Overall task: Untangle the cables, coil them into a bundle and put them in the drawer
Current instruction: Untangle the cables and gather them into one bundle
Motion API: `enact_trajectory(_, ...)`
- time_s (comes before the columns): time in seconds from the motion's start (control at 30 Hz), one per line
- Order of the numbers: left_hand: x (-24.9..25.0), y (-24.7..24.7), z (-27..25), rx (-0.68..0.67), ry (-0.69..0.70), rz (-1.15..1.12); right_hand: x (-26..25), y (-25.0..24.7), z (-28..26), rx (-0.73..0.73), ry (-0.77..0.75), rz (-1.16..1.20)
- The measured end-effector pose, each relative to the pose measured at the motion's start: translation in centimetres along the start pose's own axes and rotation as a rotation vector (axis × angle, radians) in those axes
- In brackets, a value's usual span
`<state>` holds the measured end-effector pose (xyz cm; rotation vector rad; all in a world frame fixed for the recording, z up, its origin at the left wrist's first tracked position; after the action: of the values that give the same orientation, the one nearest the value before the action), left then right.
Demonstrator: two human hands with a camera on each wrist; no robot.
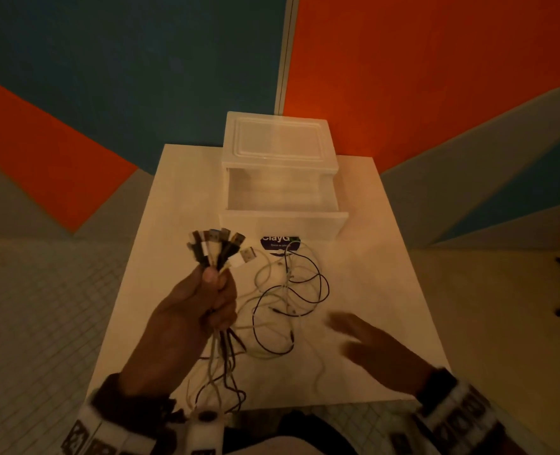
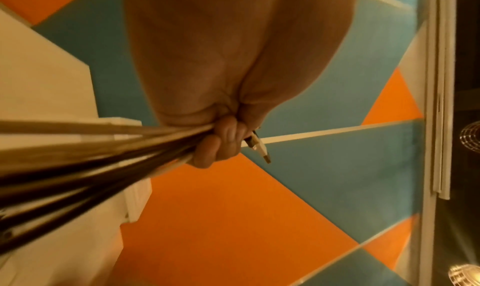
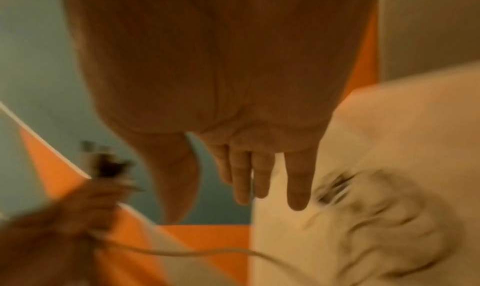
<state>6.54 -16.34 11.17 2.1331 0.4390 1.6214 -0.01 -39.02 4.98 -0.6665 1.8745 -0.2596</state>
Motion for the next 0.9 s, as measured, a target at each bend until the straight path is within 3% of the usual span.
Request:
enact_trajectory(0.1, -1.1, 0.9, -0.1, 0.014, 0.003, 0.044, -7.8, 7.0, 2.3, -0.338, -0.177, 0.109)
enact_trajectory(0.17, -1.1, 0.6, 0.0, 0.036, -0.001, 0.024, -9.7, 12.1, 2.5, -0.501, -0.297, 0.025)
enact_trajectory(0.23, -0.7, -0.4, 0.2, 0.053, -0.008, -0.022, -7.2, 15.7, 3.2, -0.553, -0.230, -0.047)
enact_trajectory(0.33, -0.6, -2.9, 0.2, 0.117, -0.015, -0.050, -2.7, 17.0, 2.7, -0.635, -0.098, -0.175)
enact_trajectory(0.47, -2.3, -3.5, -0.6, 0.148, -0.026, -0.072, 2.2, 15.4, 2.8, -0.689, -0.100, -0.455)
enact_trajectory(0.57, -3.4, -3.3, -0.6, 0.188, -0.025, -0.048, 2.0, 17.2, 2.1, -0.767, -0.093, -0.506)
enact_trajectory(0.73, -2.9, -4.8, 1.2, 0.281, 0.037, 0.008, -1.4, 18.1, 3.6, -0.655, -0.086, -0.417)
enact_trajectory(0.83, -3.3, -6.2, 1.5, 0.343, 0.020, -0.004, 0.7, 15.8, 8.1, -0.520, -0.064, -0.413)
enact_trajectory(0.9, -3.8, -6.8, 1.4, 0.353, -0.007, -0.008, 2.3, 13.0, 11.5, -0.375, -0.017, -0.266)
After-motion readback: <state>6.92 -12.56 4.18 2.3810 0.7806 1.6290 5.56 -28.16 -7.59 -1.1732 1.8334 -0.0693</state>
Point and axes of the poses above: each hand's wrist, its own z-axis towards the middle knuckle, its own y-axis out of the palm, x = y × z, the point moved 9 cm from there along z, towards the middle knuckle, and after that the axes turned 14 degrees about x, right-handed, at the moved point
